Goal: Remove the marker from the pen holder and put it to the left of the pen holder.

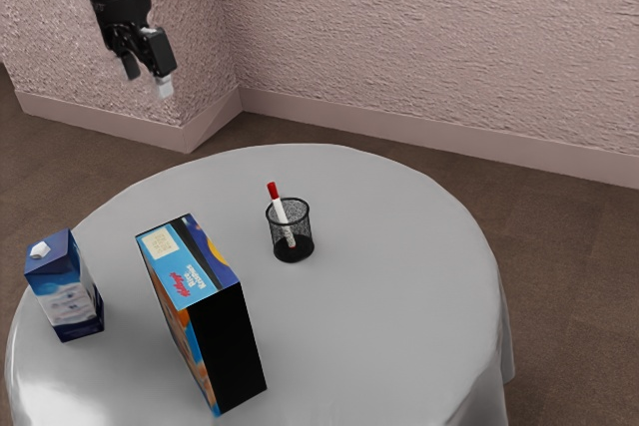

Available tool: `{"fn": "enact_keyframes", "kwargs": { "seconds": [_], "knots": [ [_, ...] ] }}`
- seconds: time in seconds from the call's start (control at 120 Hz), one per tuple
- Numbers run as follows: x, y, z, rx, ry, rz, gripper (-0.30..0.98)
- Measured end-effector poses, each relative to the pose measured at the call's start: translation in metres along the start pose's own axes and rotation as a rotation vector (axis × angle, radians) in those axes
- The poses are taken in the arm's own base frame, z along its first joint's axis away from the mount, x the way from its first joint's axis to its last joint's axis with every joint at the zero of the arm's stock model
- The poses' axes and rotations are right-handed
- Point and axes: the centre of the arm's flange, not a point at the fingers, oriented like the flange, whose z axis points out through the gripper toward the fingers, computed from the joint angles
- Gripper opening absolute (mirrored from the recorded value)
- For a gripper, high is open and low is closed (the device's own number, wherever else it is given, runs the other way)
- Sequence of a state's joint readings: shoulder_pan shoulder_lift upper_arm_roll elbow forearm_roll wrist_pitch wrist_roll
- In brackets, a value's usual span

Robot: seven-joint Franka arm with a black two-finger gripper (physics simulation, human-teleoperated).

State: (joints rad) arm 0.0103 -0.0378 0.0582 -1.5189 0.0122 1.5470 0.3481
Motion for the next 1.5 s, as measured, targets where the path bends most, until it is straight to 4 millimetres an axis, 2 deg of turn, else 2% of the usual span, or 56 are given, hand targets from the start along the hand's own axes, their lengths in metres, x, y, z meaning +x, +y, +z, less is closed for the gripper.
{"fn": "enact_keyframes", "kwargs": {
  "seconds": [0.225, 0.275, 0.308, 0.408, 0.517, 0.667, 0.783, 0.85, 1.058, 1.242, 1.35, 1.5],
  "knots": [
    [0.004, -0.012, 0.007, -0.001, 0.006, 0.001, 0.69],
    [0.013, -0.015, 0.024, -0.032, -0.007, -0.002, 0.69],
    [0.024, -0.019, 0.042, -0.056, -0.022, -0.005, 0.69],
    [0.076, -0.027, 0.076, -0.077, -0.026, 0.012, 0.69],
    [0.114, -0.031, 0.116, -0.093, -0.048, 0.028, 0.69],
    [0.138, -0.037, 0.18, -0.137, -0.099, 0.018, 0.69],
    [0.17, -0.04, 0.21, -0.15, -0.073, 0.021, 0.69],
    [0.181, -0.041, 0.228, -0.157, -0.074, 0.023, 0.69],
    [0.195, -0.041, 0.287, -0.211, -0.106, 0.013, 0.69],
    [0.19, -0.043, 0.323, -0.293, -0.137, -0.019, 0.69],
    [0.187, -0.042, 0.333, -0.313, -0.15, -0.026, 0.69],
    [0.189, -0.041, 0.332, -0.318, -0.143, -0.025, 0.69]
  ]
}}
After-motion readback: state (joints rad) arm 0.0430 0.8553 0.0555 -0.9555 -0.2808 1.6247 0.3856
